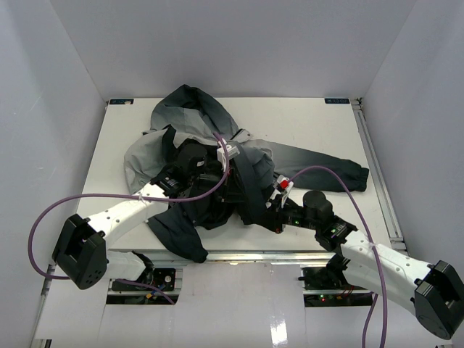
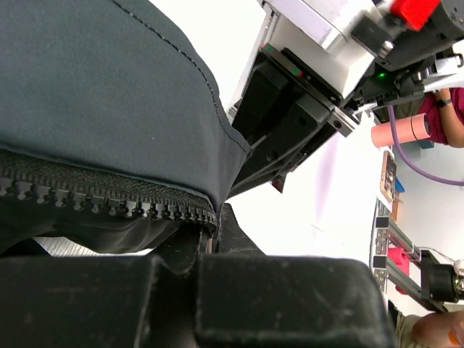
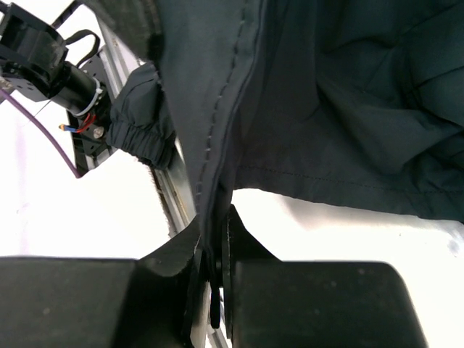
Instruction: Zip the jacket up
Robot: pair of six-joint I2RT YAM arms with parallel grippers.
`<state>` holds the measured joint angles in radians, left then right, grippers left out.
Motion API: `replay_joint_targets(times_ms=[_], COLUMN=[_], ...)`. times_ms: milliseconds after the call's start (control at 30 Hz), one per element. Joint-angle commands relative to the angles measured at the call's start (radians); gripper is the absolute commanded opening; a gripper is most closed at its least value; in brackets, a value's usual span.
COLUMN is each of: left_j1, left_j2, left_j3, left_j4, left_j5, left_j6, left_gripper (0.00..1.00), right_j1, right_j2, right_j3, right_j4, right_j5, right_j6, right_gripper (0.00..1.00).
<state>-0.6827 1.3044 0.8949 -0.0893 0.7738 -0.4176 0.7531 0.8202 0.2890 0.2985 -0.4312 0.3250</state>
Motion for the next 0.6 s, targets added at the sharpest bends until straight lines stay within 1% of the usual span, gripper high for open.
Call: replay_joint_targets(times_ms=[0,67,133,267,400,467,567], left_j1=[0.008,0.015,0.03,0.085,0.178,0.208,0.221], left_j2=[0.0,-0.012,-0.043,-0.125,-0.196,-0.233,-0.335], left_j3=[0.056,0.055,0.038,-0.024,-0.068,-0.081,-0.124], left_j4=[-0.022,-0.033,-0.045,-0.095,-0.156,-0.194,-0.242], left_j5=[-0.046,-0.079,-0.107,-0.209,-0.212,-0.279,-0.399], left_j6=[-0.004,-0.017,-0.038,-0.089,-0.139,-0.15,-0.165], left_gripper=[0.23,0.35,0.44,0.47,0.47,0.46,0.47], right_j1=[0.005,0.005,0.005,0.003,0.003,0.002,0.0], right_j2=[0.013,0.025,0.044,0.068,0.094,0.104,0.104], right_j3=[0.022,0.017,0.015,-0.006,-0.024,-0.024,-0.022], right_j4=[0.109,0.146,0.176,0.263,0.351,0.368,0.369], right_j5=[-0.039,-0.042,-0.048,-0.072,-0.091,-0.088,-0.082], right_j6=[0.0,0.024,0.041,0.073,0.11,0.119,0.124], right_gripper=[0.08,0.08,0.08,0.08,0.08,0.08,0.08])
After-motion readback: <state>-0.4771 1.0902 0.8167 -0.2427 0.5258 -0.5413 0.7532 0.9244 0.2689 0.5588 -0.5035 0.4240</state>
